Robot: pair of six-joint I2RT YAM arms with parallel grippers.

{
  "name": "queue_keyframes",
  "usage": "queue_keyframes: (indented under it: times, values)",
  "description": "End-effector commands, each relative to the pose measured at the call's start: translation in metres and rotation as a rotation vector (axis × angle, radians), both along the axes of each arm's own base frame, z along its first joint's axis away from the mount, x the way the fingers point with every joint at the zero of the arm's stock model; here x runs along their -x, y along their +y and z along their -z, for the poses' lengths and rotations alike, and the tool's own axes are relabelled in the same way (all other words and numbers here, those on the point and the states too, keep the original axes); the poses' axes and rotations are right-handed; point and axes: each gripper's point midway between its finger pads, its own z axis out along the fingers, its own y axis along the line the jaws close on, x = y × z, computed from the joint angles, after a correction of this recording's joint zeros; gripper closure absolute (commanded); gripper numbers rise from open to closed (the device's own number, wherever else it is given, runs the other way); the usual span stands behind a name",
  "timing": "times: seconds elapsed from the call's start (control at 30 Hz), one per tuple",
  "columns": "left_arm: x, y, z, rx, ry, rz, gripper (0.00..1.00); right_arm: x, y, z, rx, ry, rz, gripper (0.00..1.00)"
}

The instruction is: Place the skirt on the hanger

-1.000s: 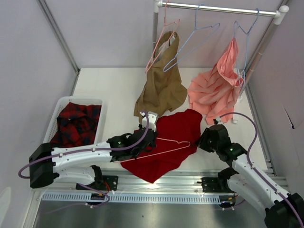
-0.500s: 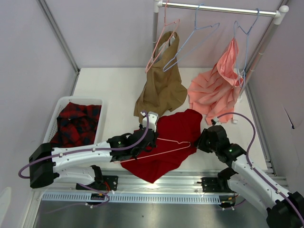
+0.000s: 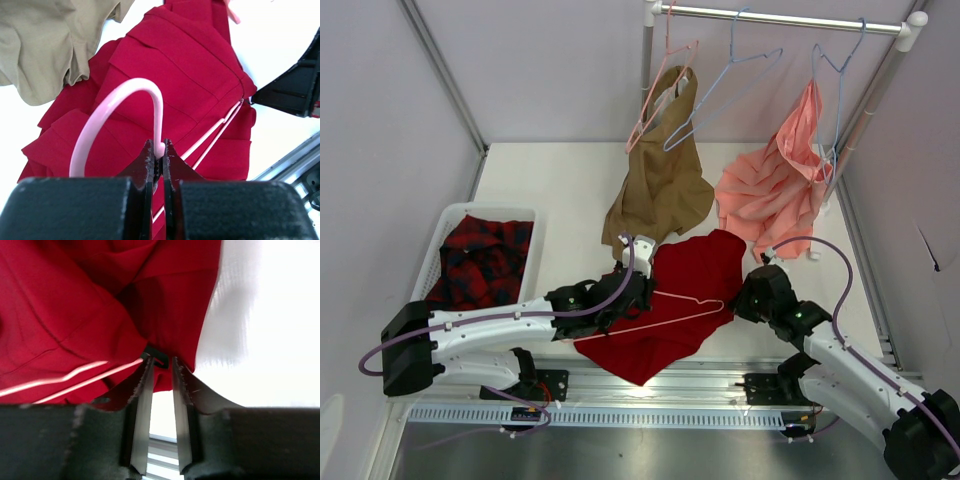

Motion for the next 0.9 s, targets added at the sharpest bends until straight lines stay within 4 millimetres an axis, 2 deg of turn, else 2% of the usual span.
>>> queue_keyframes:
  times: [0.0,0.27,0.43,0.7,0.87]
  values:
    - [-0.0022,-0.0083,-0.0157,0.056,-0.033,0.026,1.00,-0.0085,-0.0035,-0.0039,0.013,-0.035,0.036,0.78]
    - [-0.0021,-0.0080,-0.0159,0.052,-0.033,0.027,1.00,-0.0138,0.0012,-0.0068,-0.007,-0.065,0.027,0.85]
    - [-0.0033,-0.0084,-0.0139,0.050,-0.034,0.021,1.00,-0.0144,0.0038,-0.0091,-0.020,-0.069,0.018,0.99]
    - [-0.0041,-0.0107,-0.0164,0.069,-0.043,0.023,1.00,-0.0127,0.0033,-0.0085,-0.014,-0.055,0.015,1.00]
    - [-0.0042,-0.0111,-0.0197,0.083,-0.053,0.027,1.00,-0.0105,0.0002,-0.0070,0.003,-0.043,0.017,0.94]
